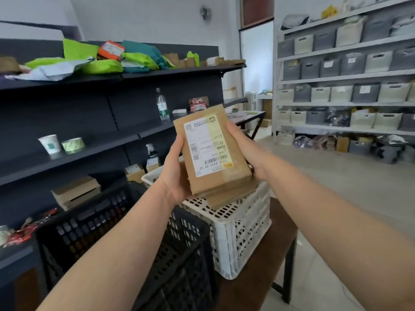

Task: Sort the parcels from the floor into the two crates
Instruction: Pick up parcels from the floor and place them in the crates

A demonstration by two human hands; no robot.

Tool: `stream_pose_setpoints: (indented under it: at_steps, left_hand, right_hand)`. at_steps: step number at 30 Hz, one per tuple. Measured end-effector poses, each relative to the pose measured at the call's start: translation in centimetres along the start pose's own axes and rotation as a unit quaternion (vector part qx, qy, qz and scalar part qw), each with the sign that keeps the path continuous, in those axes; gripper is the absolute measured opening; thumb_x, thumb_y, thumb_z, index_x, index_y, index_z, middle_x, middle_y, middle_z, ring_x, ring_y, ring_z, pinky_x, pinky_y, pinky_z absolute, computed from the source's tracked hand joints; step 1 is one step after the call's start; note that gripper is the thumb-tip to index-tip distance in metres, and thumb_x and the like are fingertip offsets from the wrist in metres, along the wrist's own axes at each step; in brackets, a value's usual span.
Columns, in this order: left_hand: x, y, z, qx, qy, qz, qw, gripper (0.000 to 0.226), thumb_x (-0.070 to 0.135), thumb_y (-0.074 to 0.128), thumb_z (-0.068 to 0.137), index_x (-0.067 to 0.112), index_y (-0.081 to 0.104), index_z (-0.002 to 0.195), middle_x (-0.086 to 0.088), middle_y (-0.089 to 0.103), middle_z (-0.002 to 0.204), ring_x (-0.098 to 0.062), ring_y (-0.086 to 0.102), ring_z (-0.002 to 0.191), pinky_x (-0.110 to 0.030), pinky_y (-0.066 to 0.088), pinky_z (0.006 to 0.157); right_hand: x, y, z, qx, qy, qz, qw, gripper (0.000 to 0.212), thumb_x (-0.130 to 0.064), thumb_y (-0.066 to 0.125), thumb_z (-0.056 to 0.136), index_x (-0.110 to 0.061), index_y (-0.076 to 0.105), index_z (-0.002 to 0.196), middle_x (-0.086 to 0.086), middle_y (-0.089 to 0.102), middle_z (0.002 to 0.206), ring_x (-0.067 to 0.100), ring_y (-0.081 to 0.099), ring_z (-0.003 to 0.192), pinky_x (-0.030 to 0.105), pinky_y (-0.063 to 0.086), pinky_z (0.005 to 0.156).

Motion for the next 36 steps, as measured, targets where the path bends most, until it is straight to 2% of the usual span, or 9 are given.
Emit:
stream_pose_setpoints:
  at_steps: [7,14,21,27,29,30,32,33,36]
  left_hand:
    - [0.3,-3.6,7.9,0.116,-0.013,0.023,0.993,0.083,0.089,0.052,0.065,0.027,0.073,0.116,-0.008,0.074,0.117,-0.036,0.066,0.114,-0.059,0.041,0.104]
    - [-2.0,-4.0,16.8,0.234,-0.059,0.019,0.970,0.074,0.086,0.052,0.073,0.025,0.075,0.109,-0.010,0.077,0.104,-0.035,0.068,0.106,-0.058,0.044,0.103]
    - [-5.2,-6.0,22.8,0.342,-0.130,0.006,0.931,0.066,0.081,0.053,0.077,0.023,0.072,0.103,-0.010,0.078,0.092,-0.031,0.070,0.093,-0.045,0.054,0.080]
    - [-5.0,-10.1,25.2,0.376,-0.158,0.055,0.911,0.056,0.064,0.055,0.089,0.021,0.063,0.124,-0.009,0.075,0.110,-0.028,0.071,0.099,-0.041,0.059,0.074]
    - [-4.3,-12.4,25.7,0.450,-0.148,0.240,0.847,0.069,0.050,0.059,0.088,0.020,0.040,0.147,-0.012,0.052,0.143,-0.030,0.059,0.120,-0.039,0.055,0.089]
    - [-3.8,-12.8,25.8,0.455,-0.150,0.405,0.779,0.074,0.037,0.058,0.091,0.021,0.025,0.155,-0.010,0.031,0.157,-0.033,0.046,0.134,-0.038,0.050,0.098]
    - [-4.1,-12.2,26.7,0.340,-0.159,0.678,0.632,0.073,0.023,0.054,0.094,0.022,0.016,0.157,-0.007,0.012,0.163,-0.033,0.022,0.147,-0.045,0.031,0.117]
    - [-5.0,-11.7,27.0,0.247,-0.181,0.744,0.593,0.069,0.022,0.050,0.096,0.021,0.019,0.157,-0.008,0.016,0.163,-0.031,0.020,0.148,-0.050,0.021,0.121]
    - [-7.3,-11.7,27.0,0.149,-0.269,0.752,0.583,0.066,0.011,0.038,0.098,0.018,0.013,0.158,-0.006,0.013,0.166,-0.029,0.015,0.152,-0.056,0.004,0.122]
  right_hand:
    - [2.7,1.3,12.3,-0.080,0.038,0.025,0.996,0.064,-0.079,0.040,0.082,-0.031,0.068,0.114,0.002,0.073,0.114,0.024,0.066,0.108,0.046,0.046,0.104]
    - [8.7,-0.5,24.5,-0.151,0.130,0.042,0.979,0.059,-0.082,0.051,0.074,-0.036,0.071,0.104,0.000,0.075,0.104,0.025,0.068,0.103,0.048,0.049,0.100]
    - [15.2,0.7,33.1,-0.208,0.232,0.026,0.950,0.095,-0.092,0.058,0.047,-0.032,0.065,0.121,0.006,0.072,0.114,0.032,0.066,0.108,0.053,0.047,0.101]
    - [17.1,4.6,36.8,-0.281,0.260,0.019,0.924,0.073,-0.082,0.046,0.076,-0.026,0.067,0.119,0.009,0.072,0.115,0.029,0.066,0.108,0.049,0.049,0.100]
    - [17.3,6.0,37.1,-0.307,0.268,0.002,0.913,0.080,-0.082,0.047,0.076,-0.026,0.060,0.131,0.008,0.066,0.128,0.029,0.061,0.119,0.050,0.044,0.105]
    - [17.7,6.7,37.1,-0.322,0.273,-0.021,0.906,0.084,-0.082,0.044,0.077,-0.027,0.051,0.140,0.006,0.056,0.140,0.029,0.051,0.130,0.052,0.036,0.112]
    - [18.6,8.1,37.1,-0.342,0.247,-0.084,0.903,0.076,-0.071,0.036,0.091,-0.029,0.026,0.153,-0.001,0.030,0.158,0.025,0.027,0.146,0.048,0.017,0.119]
    - [19.0,8.7,36.9,-0.348,0.229,-0.109,0.903,0.069,-0.061,0.034,0.097,-0.028,0.018,0.156,-0.001,0.023,0.161,0.023,0.022,0.148,0.045,0.016,0.118]
    - [19.5,9.6,36.6,-0.376,0.198,-0.140,0.894,0.053,-0.035,0.037,0.105,-0.026,0.021,0.154,0.003,0.040,0.153,0.023,0.039,0.139,0.031,0.033,0.097]
Point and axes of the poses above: each hand's wrist, its own z-axis towards the middle knuckle, its own y-axis out of the palm, x = y × z, the point moved 4 cm from there along z, towards the middle knuckle
